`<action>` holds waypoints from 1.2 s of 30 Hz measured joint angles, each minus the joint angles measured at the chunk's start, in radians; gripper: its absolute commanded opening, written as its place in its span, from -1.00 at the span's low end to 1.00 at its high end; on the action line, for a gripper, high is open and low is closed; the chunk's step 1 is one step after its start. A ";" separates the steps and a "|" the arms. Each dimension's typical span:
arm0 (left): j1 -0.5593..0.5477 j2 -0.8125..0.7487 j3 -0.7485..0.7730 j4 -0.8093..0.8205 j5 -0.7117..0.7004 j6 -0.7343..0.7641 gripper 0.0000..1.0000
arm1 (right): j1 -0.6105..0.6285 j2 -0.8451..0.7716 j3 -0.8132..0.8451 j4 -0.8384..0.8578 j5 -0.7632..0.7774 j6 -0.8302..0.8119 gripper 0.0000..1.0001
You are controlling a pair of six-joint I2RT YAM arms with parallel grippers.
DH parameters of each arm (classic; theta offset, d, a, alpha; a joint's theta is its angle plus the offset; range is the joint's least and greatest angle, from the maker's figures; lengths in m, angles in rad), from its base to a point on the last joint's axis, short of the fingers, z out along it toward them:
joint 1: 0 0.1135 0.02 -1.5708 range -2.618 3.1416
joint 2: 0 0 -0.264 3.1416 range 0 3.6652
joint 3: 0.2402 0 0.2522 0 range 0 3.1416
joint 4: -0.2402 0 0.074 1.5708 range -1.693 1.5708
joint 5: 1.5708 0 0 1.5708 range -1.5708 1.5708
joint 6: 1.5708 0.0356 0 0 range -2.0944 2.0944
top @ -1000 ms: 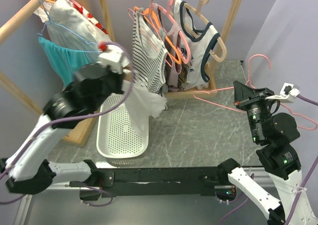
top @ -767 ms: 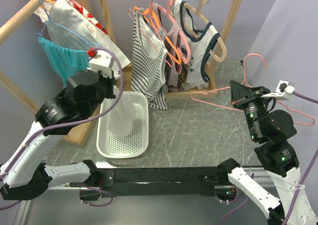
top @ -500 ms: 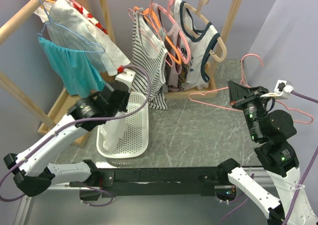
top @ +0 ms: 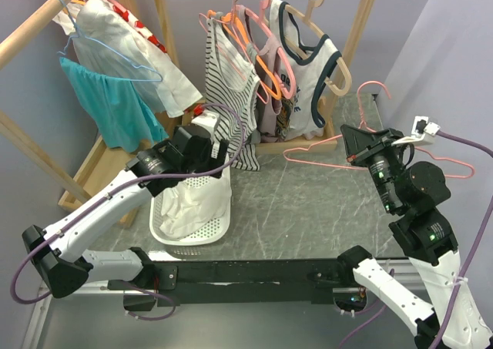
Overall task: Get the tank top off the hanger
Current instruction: Place the tank top in the bin.
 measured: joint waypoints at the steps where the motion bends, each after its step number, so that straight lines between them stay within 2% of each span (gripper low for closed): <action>1: 0.007 -0.002 0.000 0.008 0.010 0.000 0.99 | 0.000 0.003 0.000 0.000 -0.006 0.000 -0.99; 5: 0.028 -0.055 -0.004 0.124 0.151 0.027 0.99 | 0.000 0.020 0.000 0.000 -0.063 0.006 -1.00; 10: 0.029 -0.142 -0.038 0.378 0.404 0.060 0.99 | 0.000 0.064 0.000 0.001 -0.184 0.047 -1.00; 16: 0.029 -0.069 -0.082 0.615 0.702 0.071 0.99 | 0.000 0.096 0.000 0.032 -0.330 0.132 -1.00; 22: 0.032 -0.015 -0.132 0.698 0.914 0.043 0.99 | -0.017 0.122 -0.021 0.064 -0.430 0.190 -1.00; 26: 0.028 -0.021 -0.163 0.751 1.027 0.010 0.99 | -0.056 0.141 -0.068 0.165 -0.524 0.265 -1.00; 33: 0.028 -0.022 -0.167 0.758 1.115 -0.009 0.99 | -0.092 0.167 -0.134 0.243 -0.608 0.349 -1.00; 36: 0.028 -0.022 -0.167 0.758 1.118 -0.010 0.83 | -0.103 0.164 -0.134 0.265 -0.632 0.367 -1.00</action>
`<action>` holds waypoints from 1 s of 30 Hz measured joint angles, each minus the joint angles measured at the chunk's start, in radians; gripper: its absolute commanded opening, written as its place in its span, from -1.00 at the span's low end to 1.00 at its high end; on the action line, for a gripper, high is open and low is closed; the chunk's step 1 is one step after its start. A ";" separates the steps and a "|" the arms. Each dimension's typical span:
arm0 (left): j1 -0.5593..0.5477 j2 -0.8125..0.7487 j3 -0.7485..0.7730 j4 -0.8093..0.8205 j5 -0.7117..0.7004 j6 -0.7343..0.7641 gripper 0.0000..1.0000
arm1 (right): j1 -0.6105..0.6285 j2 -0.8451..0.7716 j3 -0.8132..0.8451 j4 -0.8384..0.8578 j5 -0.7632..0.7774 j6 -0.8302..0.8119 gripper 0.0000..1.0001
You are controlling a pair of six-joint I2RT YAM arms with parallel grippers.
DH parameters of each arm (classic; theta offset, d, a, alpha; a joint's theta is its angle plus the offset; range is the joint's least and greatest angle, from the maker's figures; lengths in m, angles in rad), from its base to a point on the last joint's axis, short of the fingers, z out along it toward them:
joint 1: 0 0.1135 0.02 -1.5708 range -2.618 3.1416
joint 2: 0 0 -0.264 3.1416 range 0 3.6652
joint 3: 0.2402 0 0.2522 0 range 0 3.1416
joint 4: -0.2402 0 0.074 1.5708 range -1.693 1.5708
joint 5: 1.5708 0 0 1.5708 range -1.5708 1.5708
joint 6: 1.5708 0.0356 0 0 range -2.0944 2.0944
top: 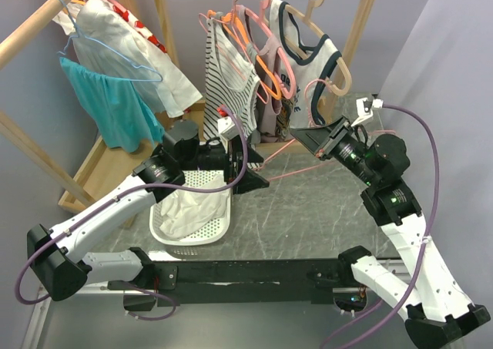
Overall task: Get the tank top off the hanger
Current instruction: Place the hanger at the clothesline.
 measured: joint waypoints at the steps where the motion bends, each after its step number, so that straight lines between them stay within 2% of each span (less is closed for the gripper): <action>1: 0.000 0.000 0.000 -0.003 0.000 0.001 0.80 | -0.005 -0.003 -0.001 0.010 -0.008 0.009 -1.00; 3: 0.000 0.000 0.000 -0.017 -0.001 0.003 0.66 | -0.020 -0.011 -0.010 0.040 -0.023 0.025 -1.00; 5: 0.000 0.001 0.000 -0.034 -0.002 0.007 0.63 | -0.037 -0.019 -0.019 0.064 -0.040 0.043 -1.00; 7: 0.000 0.000 -0.007 -0.038 -0.005 0.011 0.40 | -0.052 -0.021 -0.023 0.085 -0.059 0.061 -1.00; 8: 0.000 0.000 -0.014 -0.039 -0.005 0.011 0.26 | -0.058 -0.021 -0.025 0.093 -0.066 0.067 -1.00; 9: 0.000 0.000 -0.019 -0.043 -0.007 0.011 -0.01 | -0.064 -0.021 -0.029 0.105 -0.076 0.075 -1.00; 11: 0.000 0.001 -0.024 -0.057 -0.013 0.010 -0.22 | -0.075 -0.022 -0.040 0.127 -0.092 0.091 -1.00; 12: 0.000 0.002 -0.024 -0.065 -0.014 0.018 -0.47 | -0.080 -0.022 -0.046 0.131 -0.101 0.096 -1.00; 15: 0.000 0.005 -0.023 -0.071 -0.013 0.026 -0.98 | -0.088 -0.022 -0.058 0.140 -0.109 0.101 -1.00; 21: -0.007 0.015 -0.008 -0.085 0.000 0.047 -0.98 | -0.095 -0.022 -0.061 0.137 -0.110 0.097 -0.98; 24: -0.007 0.015 -0.003 -0.092 0.014 0.053 -0.98 | -0.095 -0.025 -0.061 0.137 -0.112 0.093 -0.82; 26: -0.007 0.015 0.005 -0.103 0.019 0.055 -0.98 | -0.095 -0.031 -0.061 0.135 -0.112 0.089 -0.65; 27: -0.007 0.015 0.010 -0.110 0.021 0.056 -0.98 | -0.095 -0.034 -0.061 0.133 -0.112 0.086 -0.26; 30: -0.007 0.013 0.014 -0.120 0.020 0.055 -0.98 | -0.095 -0.048 -0.061 0.113 -0.111 0.068 0.39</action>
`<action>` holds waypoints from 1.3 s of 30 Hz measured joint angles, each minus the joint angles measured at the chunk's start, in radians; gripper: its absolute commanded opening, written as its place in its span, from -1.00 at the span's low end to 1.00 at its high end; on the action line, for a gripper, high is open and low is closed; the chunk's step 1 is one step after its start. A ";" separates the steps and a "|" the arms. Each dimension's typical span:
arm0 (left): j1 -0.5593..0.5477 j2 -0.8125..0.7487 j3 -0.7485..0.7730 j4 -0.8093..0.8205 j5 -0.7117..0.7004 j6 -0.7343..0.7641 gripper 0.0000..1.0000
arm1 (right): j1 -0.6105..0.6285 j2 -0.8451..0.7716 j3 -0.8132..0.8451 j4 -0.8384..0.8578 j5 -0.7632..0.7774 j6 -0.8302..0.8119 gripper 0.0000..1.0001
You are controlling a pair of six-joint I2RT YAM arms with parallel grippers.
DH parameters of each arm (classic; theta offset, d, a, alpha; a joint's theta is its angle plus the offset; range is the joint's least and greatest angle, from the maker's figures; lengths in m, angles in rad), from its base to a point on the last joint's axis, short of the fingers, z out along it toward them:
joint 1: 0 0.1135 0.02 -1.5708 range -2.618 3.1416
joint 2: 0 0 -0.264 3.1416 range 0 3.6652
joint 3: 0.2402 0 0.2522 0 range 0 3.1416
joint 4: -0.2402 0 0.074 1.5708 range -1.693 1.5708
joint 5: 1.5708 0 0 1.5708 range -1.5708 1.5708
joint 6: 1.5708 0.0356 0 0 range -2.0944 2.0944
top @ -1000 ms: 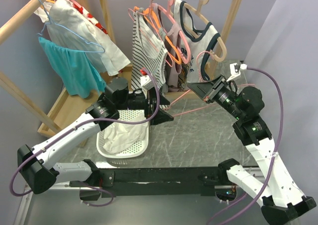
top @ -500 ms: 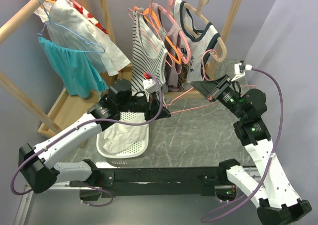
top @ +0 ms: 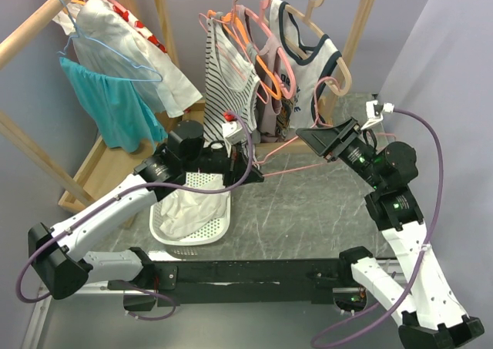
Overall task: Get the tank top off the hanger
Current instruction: Place the hanger at the clothesline.
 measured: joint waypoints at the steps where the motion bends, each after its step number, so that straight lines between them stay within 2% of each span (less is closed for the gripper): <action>1: 0.001 -0.001 0.002 -0.007 -0.004 0.000 -0.98 | 0.000 -0.006 0.002 -0.011 0.002 -0.010 0.46; 10: 0.004 -0.046 0.031 -0.119 -0.052 0.034 -0.98 | 0.000 -0.058 0.061 -0.164 0.100 -0.117 0.58; 15: 0.004 -0.130 0.043 -0.232 -0.124 0.056 -0.98 | 0.000 -0.125 0.154 -0.298 0.283 -0.210 0.61; 22: 0.004 -0.422 0.023 -0.342 -0.396 0.025 -0.98 | 0.000 -0.291 0.197 -0.330 0.549 -0.289 0.62; 28: 0.004 -0.620 0.013 -0.375 -0.607 -0.002 -0.98 | 0.000 -0.264 0.195 -0.327 0.603 -0.293 0.63; 32: 0.004 -0.666 0.014 -0.424 -0.772 -0.025 -0.98 | 0.000 -0.204 0.190 -0.327 0.589 -0.289 0.63; 39: 0.004 -0.627 0.027 -0.553 -0.993 -0.068 -0.98 | 0.000 -0.182 0.164 -0.330 0.574 -0.285 0.63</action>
